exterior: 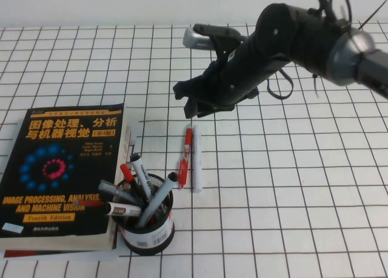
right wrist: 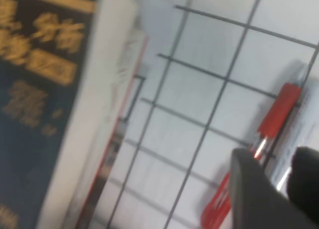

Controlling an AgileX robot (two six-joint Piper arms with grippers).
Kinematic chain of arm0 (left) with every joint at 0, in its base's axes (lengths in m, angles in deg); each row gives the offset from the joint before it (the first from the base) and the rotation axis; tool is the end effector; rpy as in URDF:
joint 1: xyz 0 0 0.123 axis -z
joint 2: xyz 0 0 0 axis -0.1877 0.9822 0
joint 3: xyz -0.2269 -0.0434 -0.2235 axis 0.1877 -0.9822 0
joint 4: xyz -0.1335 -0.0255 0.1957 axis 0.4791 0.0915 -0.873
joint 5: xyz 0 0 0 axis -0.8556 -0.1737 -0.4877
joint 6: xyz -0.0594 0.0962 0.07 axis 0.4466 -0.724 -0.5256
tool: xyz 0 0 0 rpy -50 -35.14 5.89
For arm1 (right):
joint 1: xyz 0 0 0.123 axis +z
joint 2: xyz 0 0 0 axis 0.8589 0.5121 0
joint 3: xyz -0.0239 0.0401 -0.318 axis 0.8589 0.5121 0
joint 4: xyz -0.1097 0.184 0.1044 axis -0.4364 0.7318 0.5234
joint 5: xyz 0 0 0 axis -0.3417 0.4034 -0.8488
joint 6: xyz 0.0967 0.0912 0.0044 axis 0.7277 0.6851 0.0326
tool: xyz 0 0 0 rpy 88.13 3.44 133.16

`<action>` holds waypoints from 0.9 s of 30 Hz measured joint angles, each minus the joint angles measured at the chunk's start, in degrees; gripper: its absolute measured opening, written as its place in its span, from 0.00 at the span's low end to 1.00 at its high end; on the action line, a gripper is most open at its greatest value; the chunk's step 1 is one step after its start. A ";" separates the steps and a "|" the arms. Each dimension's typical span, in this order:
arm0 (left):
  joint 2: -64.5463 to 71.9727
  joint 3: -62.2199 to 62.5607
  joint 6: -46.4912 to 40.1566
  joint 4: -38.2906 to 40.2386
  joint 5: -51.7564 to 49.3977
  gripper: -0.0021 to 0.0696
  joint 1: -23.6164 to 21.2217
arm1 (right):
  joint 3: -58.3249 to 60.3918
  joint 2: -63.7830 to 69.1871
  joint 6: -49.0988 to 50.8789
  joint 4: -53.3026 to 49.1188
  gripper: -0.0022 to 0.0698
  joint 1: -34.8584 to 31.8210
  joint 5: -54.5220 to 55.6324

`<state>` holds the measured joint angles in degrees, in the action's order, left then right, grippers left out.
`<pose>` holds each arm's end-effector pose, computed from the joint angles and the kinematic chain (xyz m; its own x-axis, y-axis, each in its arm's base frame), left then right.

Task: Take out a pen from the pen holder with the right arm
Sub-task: 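Take a marker out of the pen holder and lay it on the table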

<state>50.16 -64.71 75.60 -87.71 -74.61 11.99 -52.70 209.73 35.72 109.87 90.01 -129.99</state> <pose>0.0418 -0.0023 0.1578 -0.2986 0.0969 -0.9494 0.0584 0.9948 0.0831 0.4101 0.2957 0.2576 -0.8744 -0.2098 -0.4376 -0.4046 0.8130 0.4187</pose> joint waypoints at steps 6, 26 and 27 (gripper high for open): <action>0.00 0.00 0.00 0.00 0.00 0.02 0.00 | 15.62 -18.66 -0.41 -4.81 0.04 2.65 5.18; 0.00 0.00 0.00 0.00 0.00 0.02 0.00 | 57.08 -62.97 -0.41 -9.72 0.01 2.83 5.26; 0.00 0.00 0.00 0.00 0.00 0.02 0.00 | 58.12 -63.80 -0.41 -10.07 0.01 2.83 5.26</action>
<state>50.16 -64.71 75.60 -87.71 -74.61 11.99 5.42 145.93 35.31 99.80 92.84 -124.73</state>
